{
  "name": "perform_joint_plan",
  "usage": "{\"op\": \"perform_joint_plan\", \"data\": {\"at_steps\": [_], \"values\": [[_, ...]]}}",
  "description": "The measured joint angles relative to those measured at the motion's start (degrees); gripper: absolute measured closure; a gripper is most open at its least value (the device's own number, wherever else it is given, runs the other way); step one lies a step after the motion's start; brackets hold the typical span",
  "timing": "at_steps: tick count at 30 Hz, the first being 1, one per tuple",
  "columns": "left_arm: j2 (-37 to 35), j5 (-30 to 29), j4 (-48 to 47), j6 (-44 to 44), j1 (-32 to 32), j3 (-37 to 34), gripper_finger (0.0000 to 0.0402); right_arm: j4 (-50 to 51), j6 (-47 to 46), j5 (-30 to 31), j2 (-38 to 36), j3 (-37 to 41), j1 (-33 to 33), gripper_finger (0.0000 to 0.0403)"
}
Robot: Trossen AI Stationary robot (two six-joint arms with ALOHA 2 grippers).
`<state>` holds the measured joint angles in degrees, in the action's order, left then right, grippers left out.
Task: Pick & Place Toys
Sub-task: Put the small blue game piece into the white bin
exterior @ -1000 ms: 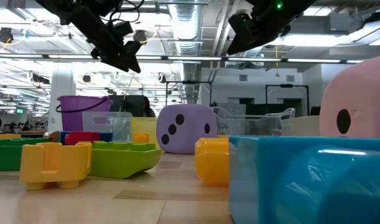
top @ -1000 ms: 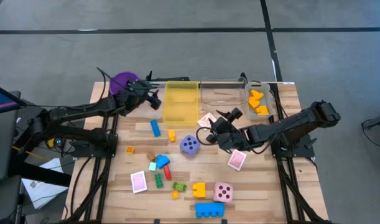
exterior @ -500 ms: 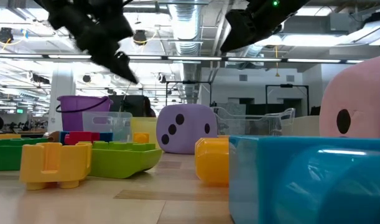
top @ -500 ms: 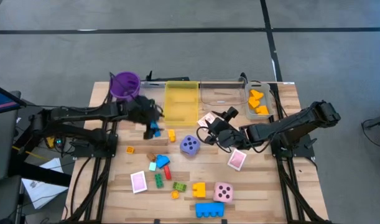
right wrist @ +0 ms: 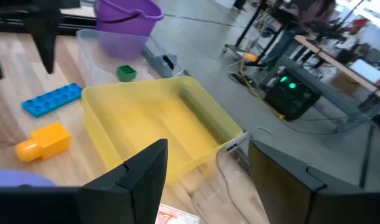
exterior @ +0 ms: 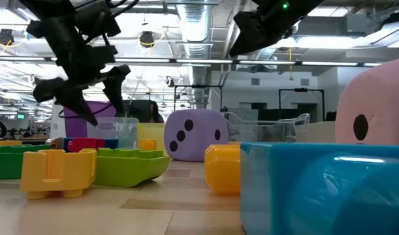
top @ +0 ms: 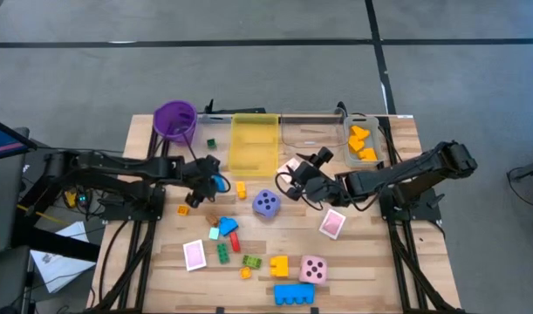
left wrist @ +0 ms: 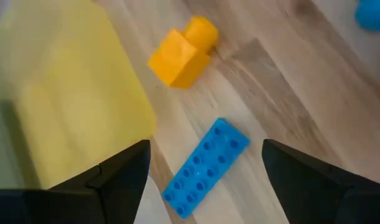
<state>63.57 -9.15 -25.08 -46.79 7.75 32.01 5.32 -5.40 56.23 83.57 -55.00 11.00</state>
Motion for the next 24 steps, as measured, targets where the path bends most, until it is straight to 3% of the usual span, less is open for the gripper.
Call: {"op": "perform_joint_plan", "data": {"at_steps": [9, 16, 24], "values": [[9.63, 0.02, -0.15, -6.95, 2.15, 0.98, 0.0101, -1.55, -0.14, -7.89, 0.0, -0.01, -1.48, 0.0186], [17.99, 0.03, -1.74, -6.97, 4.06, 6.98, 0.0101, -1.49, -0.15, -8.35, 0.0, -0.01, -1.25, 0.0186], [23.5, 0.59, -9.75, -7.14, 5.74, 12.49, 0.0101, -0.81, -0.14, -8.95, 0.0, -0.01, -1.21, 0.0186]]}}
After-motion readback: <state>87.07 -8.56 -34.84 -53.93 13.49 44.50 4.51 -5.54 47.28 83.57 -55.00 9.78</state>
